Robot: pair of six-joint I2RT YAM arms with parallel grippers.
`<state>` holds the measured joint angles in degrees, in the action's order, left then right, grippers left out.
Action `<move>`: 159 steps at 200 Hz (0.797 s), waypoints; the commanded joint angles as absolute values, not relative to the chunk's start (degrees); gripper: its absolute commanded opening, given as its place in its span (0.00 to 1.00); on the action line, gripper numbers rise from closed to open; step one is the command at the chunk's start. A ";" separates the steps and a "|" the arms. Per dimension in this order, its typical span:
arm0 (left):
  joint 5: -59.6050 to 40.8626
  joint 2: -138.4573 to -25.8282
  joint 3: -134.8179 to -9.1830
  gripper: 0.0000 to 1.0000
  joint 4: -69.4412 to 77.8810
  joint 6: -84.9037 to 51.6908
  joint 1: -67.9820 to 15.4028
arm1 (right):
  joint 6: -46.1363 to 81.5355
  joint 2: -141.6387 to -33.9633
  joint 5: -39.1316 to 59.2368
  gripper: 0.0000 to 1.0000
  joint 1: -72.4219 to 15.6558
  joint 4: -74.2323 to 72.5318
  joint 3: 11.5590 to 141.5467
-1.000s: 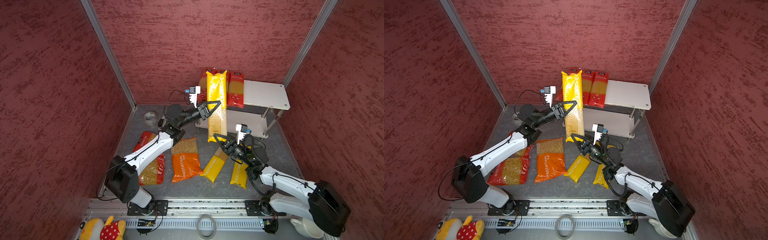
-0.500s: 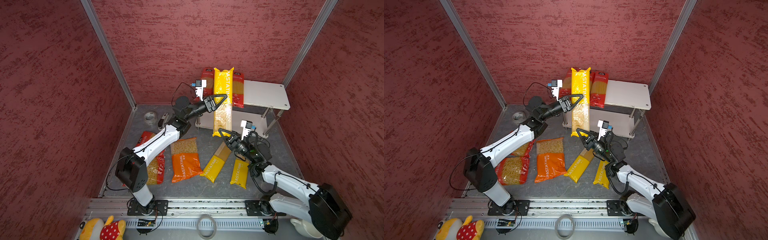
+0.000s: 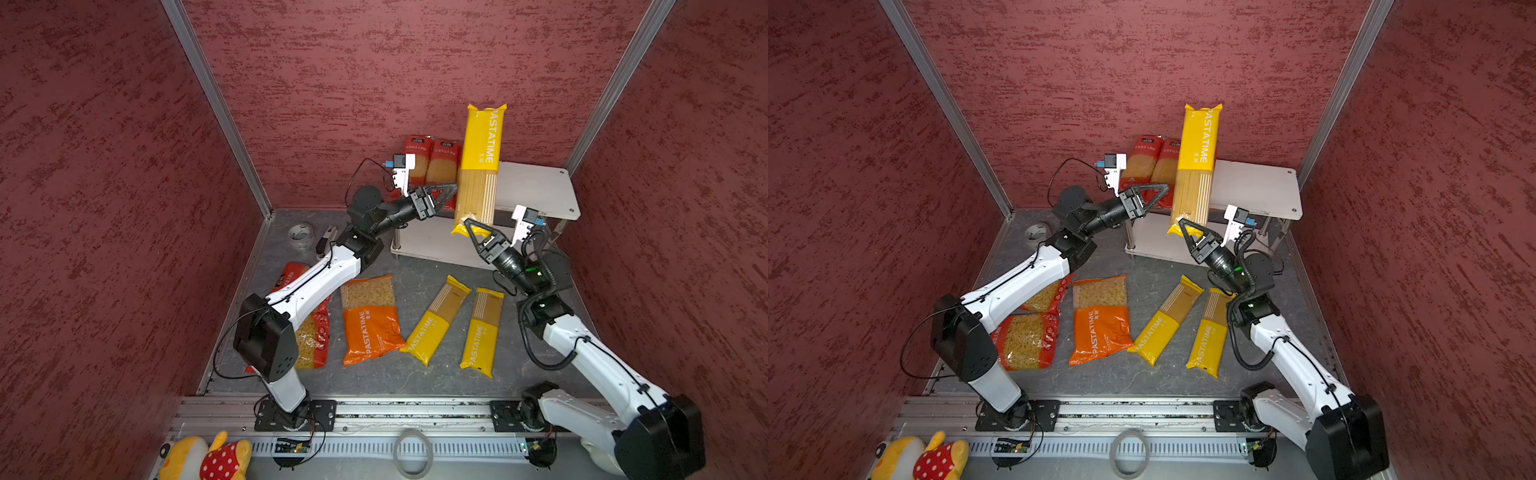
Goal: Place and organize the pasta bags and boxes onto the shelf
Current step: 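Carry the upright yellow pack toward the shelf top with both grippers, then set the yellow pack upright beside the red bags and release both grippers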
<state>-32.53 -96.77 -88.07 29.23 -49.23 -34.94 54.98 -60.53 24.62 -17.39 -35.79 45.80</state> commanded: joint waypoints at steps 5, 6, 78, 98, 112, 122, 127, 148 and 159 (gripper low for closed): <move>-33.08 -96.01 -86.53 0.69 29.94 -48.78 -34.38 | 53.46 -56.86 28.04 0.00 -13.06 -29.09 54.70; -33.06 -95.95 -86.46 0.69 29.91 -48.78 -34.28 | 53.49 -56.87 28.17 0.00 -12.86 -28.65 54.90; -31.57 -89.89 -74.66 0.69 32.91 -49.28 -32.88 | 59.28 -62.28 41.12 0.00 2.76 -10.03 67.28; -30.53 -87.70 -70.04 0.69 34.47 -49.81 -32.54 | 61.21 -64.66 43.78 0.00 5.48 -7.76 68.63; -29.83 -86.20 -66.91 0.69 35.43 -50.16 -32.39 | 63.93 -66.00 45.75 0.00 6.35 -9.67 68.20; -29.24 -85.27 -65.00 0.69 35.80 -50.36 -32.32 | 66.23 -66.92 47.08 0.00 6.95 -12.30 67.33; -28.95 -84.93 -64.26 0.69 36.01 -50.38 -32.33 | 67.63 -67.41 47.78 0.00 7.05 -13.48 66.80; -28.22 -83.68 -61.23 0.69 36.25 -50.17 -32.25 | 70.31 -68.64 49.30 0.00 7.28 -16.74 65.20; -27.86 -83.33 -60.08 0.69 36.31 -50.02 -32.20 | 70.22 -68.56 49.02 0.00 7.28 -16.66 64.59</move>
